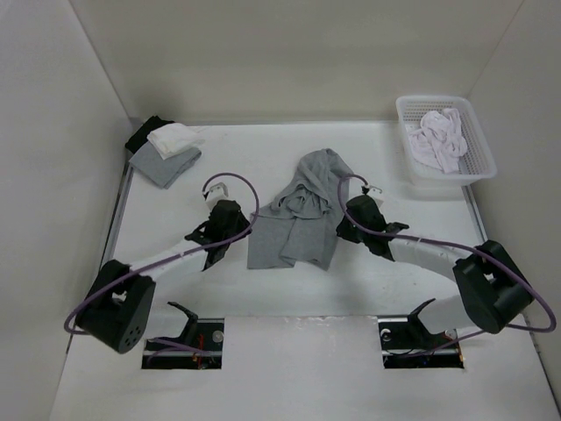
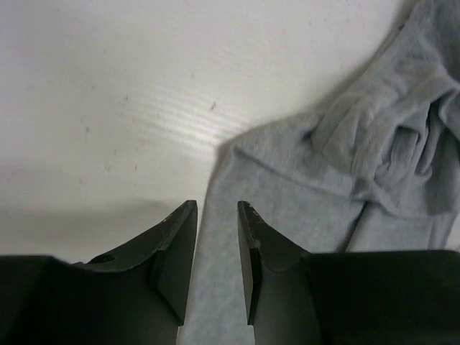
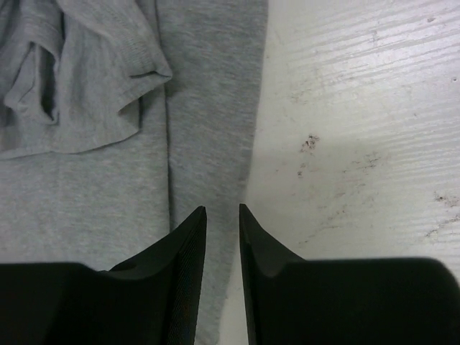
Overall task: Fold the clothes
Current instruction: Flatten the tank top out
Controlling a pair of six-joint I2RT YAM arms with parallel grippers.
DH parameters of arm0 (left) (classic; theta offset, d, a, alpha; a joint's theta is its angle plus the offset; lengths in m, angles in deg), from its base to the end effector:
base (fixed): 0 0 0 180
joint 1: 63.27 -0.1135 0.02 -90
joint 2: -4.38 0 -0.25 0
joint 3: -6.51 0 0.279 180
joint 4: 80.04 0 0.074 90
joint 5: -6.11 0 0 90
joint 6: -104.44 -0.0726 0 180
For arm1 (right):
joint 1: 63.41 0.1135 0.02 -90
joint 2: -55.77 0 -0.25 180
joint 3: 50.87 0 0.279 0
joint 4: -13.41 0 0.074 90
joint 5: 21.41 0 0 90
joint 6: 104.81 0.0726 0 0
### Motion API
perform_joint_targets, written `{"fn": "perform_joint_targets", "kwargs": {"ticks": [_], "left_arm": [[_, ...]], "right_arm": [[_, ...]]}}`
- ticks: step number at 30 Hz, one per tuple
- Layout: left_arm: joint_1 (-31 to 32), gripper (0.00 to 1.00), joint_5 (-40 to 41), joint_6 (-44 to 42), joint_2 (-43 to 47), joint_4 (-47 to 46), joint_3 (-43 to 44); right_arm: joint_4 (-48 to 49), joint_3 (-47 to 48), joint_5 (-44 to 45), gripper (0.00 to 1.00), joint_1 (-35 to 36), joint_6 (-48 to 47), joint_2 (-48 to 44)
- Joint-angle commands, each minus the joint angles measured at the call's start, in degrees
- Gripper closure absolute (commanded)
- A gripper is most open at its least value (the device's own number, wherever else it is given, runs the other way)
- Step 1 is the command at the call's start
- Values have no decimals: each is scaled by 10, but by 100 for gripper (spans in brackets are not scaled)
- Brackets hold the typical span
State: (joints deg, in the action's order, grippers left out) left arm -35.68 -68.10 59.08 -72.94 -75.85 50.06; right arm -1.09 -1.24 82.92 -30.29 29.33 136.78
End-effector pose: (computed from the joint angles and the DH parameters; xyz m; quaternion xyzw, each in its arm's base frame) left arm 0.2843 -0.1263 0.1138 -0.1915 0.8714 -0.1564 0.4238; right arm 0.2775 0.1596 0.1115 0.1349 0.9108 0.1423 0.3633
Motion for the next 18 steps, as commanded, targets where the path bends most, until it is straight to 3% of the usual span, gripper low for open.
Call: {"fn": "perform_joint_targets", "kwargs": {"ticks": [1, 4, 8, 18], "left_arm": [[39, 72, 32, -17, 95, 108, -46], [86, 73, 41, 32, 146, 226, -71], [129, 74, 35, 92, 159, 287, -68], [138, 71, 11, 113, 160, 267, -79]], "right_arm": [[34, -29, 27, 69, 15, -4, -52], [61, -62, 27, 67, 30, 4, -83], [82, -78, 24, 67, 45, 15, -92], [89, -94, 25, 67, 74, 27, -89]]}}
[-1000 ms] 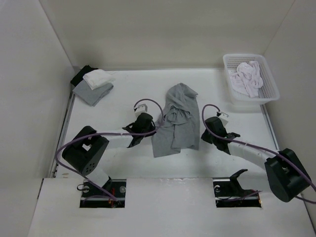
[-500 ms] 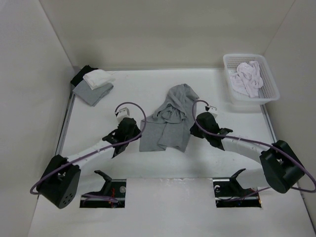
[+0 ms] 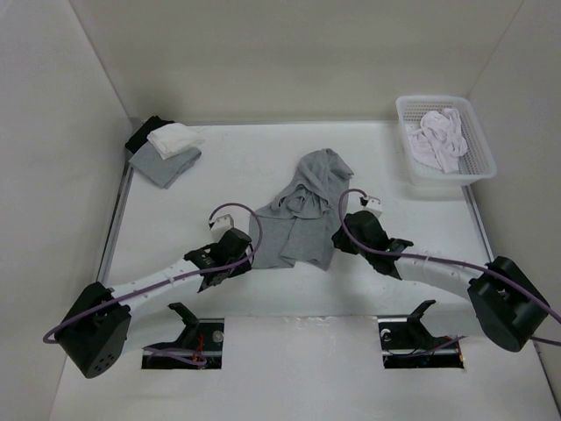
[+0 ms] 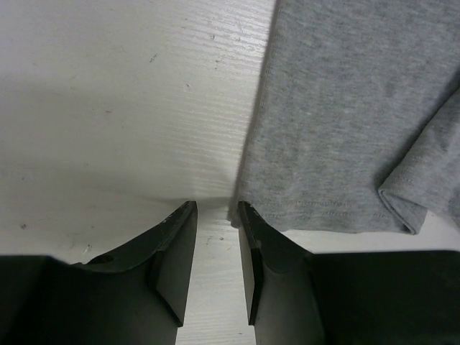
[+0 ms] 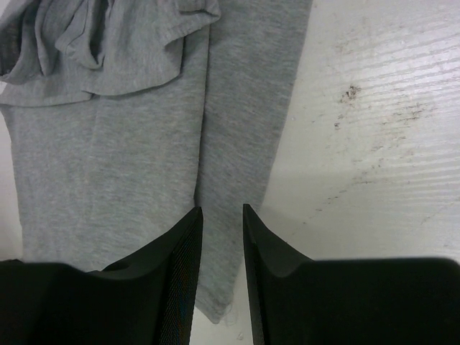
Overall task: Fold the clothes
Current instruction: Flatten the tank top out
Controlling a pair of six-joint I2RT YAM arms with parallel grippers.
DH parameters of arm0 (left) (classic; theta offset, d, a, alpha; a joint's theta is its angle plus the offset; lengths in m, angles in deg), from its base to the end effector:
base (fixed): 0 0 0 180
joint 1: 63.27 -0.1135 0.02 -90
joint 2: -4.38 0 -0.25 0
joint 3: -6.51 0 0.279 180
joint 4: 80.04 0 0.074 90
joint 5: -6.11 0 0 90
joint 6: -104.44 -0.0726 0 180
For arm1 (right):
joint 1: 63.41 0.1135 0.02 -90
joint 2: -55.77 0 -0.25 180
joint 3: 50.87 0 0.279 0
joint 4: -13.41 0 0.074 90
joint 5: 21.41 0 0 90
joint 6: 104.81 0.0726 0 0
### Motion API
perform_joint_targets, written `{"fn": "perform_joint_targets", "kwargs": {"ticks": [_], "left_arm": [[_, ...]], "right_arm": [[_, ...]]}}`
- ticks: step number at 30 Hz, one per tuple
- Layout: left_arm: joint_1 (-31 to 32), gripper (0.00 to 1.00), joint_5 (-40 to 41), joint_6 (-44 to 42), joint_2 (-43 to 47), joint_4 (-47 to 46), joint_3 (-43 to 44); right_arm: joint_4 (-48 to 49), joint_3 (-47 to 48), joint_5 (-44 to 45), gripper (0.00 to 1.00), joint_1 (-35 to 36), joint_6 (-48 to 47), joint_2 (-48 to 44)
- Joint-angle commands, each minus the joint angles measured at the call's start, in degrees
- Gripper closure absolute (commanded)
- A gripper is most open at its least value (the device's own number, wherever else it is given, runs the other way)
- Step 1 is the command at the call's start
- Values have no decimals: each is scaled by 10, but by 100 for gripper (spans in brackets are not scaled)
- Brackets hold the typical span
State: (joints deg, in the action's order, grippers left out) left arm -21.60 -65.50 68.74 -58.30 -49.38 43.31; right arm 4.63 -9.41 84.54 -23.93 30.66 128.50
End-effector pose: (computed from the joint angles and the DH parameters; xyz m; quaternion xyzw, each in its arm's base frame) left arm 0.1908 -0.1392 0.0946 -0.1497 0.9346 -0.1087 0.3039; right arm 0.2399 0.1717 0.1149 0.1054 0.8934 0.1896 0.3933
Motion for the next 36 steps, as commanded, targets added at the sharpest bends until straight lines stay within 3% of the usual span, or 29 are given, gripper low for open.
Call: {"fn": "perform_joint_targets", "kwargs": {"ticks": [1, 9, 20, 26, 32, 36], "left_arm": [[-4, 71, -19, 17, 23, -1, -14], [-16, 70, -44, 23, 71, -7, -19], [-15, 70, -63, 19, -12, -69, -29], [-22, 88, -63, 11, -3, -59, -29], [-16, 93, -57, 0, 46, -62, -27], [-6, 93, -55, -6, 60, -86, -31]], "right_arm": [[34, -14, 9, 67, 12, 14, -6], [46, -28, 7, 67, 15, 21, 5], [47, -27, 3, 66, 21, 22, 5], [26, -34, 2, 61, 25, 25, -17], [-87, -27, 5, 57, 86, 73, -36], [-112, -27, 8, 57, 111, 110, -31]]}}
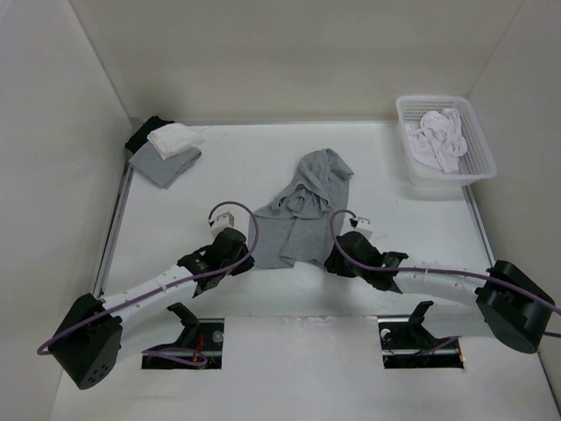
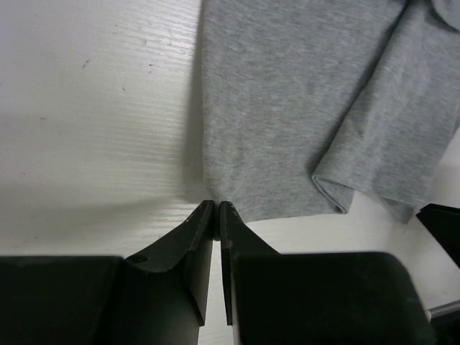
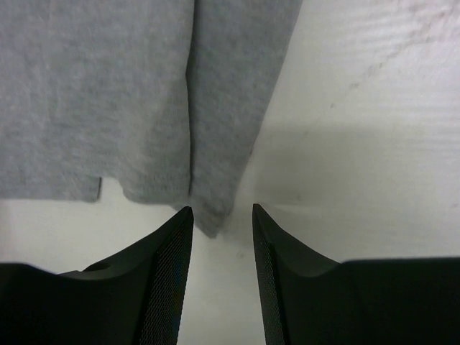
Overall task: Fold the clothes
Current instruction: Flatten the tank top out
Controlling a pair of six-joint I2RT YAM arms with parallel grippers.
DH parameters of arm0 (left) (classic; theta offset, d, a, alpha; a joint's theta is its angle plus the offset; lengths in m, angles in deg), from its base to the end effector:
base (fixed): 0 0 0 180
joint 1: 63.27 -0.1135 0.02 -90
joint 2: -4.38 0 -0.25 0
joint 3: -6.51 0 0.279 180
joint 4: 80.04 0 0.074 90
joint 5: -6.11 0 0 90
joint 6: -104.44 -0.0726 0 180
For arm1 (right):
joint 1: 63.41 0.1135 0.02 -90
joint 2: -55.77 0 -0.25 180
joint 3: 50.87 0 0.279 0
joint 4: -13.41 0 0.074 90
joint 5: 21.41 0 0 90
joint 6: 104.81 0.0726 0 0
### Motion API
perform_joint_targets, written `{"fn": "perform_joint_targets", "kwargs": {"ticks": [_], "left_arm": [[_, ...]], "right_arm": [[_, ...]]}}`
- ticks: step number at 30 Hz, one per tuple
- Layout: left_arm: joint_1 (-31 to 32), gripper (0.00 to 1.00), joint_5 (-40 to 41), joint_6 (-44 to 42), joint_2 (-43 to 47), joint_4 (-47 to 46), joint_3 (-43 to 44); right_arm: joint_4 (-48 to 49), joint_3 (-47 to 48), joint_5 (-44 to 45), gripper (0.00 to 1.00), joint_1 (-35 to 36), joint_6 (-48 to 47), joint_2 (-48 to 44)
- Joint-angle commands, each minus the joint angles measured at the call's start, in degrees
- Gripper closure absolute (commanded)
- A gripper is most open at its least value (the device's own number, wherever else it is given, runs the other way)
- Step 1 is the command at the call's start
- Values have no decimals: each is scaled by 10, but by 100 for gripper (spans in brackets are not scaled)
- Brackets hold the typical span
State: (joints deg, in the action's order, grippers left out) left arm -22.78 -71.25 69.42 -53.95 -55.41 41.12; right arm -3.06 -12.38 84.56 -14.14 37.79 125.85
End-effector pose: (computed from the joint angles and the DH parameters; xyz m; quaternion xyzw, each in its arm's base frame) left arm 0.1932 -0.1440 0.1058 -0.1560 0.9166 -0.1923 0.3138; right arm 0.1904 0.1905 0.0954 0.0766 0.9229 0.1934 0.3241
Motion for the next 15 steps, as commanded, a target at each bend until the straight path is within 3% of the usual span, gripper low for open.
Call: {"fn": "perform_joint_targets", "kwargs": {"ticks": [1, 5, 13, 15], "left_arm": [[9, 93, 1, -16, 19, -32, -13], [11, 93, -3, -27, 28, -43, -20], [13, 93, -8, -44, 71, -43, -36], [9, 93, -11, -47, 80, -43, -37]], "right_arm": [[-39, 8, 8, 57, 18, 47, 2], [-41, 24, 10, 57, 29, 62, 34], [-74, 52, 33, 74, 31, 97, 84], [-95, 57, 46, 74, 33, 102, 79]]}}
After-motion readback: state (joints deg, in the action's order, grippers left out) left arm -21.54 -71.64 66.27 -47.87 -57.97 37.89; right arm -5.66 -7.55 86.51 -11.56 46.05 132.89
